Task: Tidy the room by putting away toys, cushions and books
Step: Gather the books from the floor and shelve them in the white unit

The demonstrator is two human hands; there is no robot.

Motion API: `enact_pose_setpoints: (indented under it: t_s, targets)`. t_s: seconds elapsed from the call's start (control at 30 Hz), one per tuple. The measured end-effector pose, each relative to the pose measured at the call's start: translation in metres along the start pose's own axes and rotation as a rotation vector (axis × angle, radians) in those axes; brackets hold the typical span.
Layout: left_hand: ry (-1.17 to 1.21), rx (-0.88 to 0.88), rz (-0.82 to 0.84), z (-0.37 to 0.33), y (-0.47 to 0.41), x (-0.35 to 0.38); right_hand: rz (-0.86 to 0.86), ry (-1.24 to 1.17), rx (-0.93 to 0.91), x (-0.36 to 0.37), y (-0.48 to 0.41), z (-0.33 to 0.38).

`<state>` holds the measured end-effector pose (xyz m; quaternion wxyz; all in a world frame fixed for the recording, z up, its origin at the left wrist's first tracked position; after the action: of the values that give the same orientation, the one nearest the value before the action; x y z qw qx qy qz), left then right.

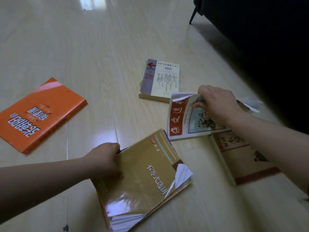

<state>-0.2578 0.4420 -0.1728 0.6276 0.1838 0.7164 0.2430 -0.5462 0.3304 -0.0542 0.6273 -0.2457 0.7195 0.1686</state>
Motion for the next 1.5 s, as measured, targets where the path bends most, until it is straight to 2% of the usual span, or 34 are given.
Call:
enact_pose_setpoints:
  t_s: [0.1, 0.23, 0.37, 0.53, 0.6, 0.83, 1.0, 1.27, 1.37, 1.43, 1.5]
  targets:
    - [0.085, -0.028, 0.020, 0.007, 0.002, -0.001, -0.099, -0.012, 0.083, -0.018, 0.008, -0.005]
    - [0.071, -0.014, 0.025, 0.002, 0.007, -0.004, -0.177, -0.127, 0.202, -0.031, 0.008, 0.000]
    - [0.045, 0.008, 0.021, -0.004, 0.012, -0.005, -0.071, -0.208, 0.345, -0.009, 0.007, 0.012]
    - [0.088, 0.035, 0.065, -0.002, 0.014, -0.004, 0.032, -0.353, 0.736, 0.034, 0.055, -0.022]
    - [0.124, 0.034, 0.079, 0.001, 0.013, -0.005, 0.060, -0.422, 0.831, 0.049, 0.081, -0.033]
    - [0.223, 0.062, 0.159, -0.012, 0.004, -0.012, 0.156, -0.585, 0.811, 0.081, 0.100, -0.011]
    - [0.053, 0.163, 0.172, -0.023, 0.004, -0.002, 0.153, -0.689, 0.864, 0.091, 0.098, 0.014]
    - [-0.058, 0.111, 0.223, 0.005, 0.004, -0.003, 0.142, -0.889, 0.896, 0.111, 0.085, 0.072]
    - [-0.023, 0.113, 0.231, 0.005, 0.006, -0.008, 0.216, -1.001, 0.906, 0.122, 0.089, 0.087]
    - [0.051, 0.101, 0.242, 0.004, 0.009, -0.009, 0.308, -0.952, 0.853, 0.122, 0.093, 0.089]
    - [0.182, 0.066, 0.262, 0.004, 0.011, -0.011, 0.324, -0.797, 0.776, 0.113, 0.096, 0.081]
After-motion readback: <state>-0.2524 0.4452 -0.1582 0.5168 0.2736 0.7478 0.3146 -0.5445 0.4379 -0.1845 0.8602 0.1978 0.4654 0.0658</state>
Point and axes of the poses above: each hand's wrist, its own y-axis away from the middle knuckle, its own x-axis out of the palm, z = x × y, the point moved 7 cm from there along -y, towards the middle knuckle, and after that the axes turned 15 degrees about -x, right-handed, at the moved point
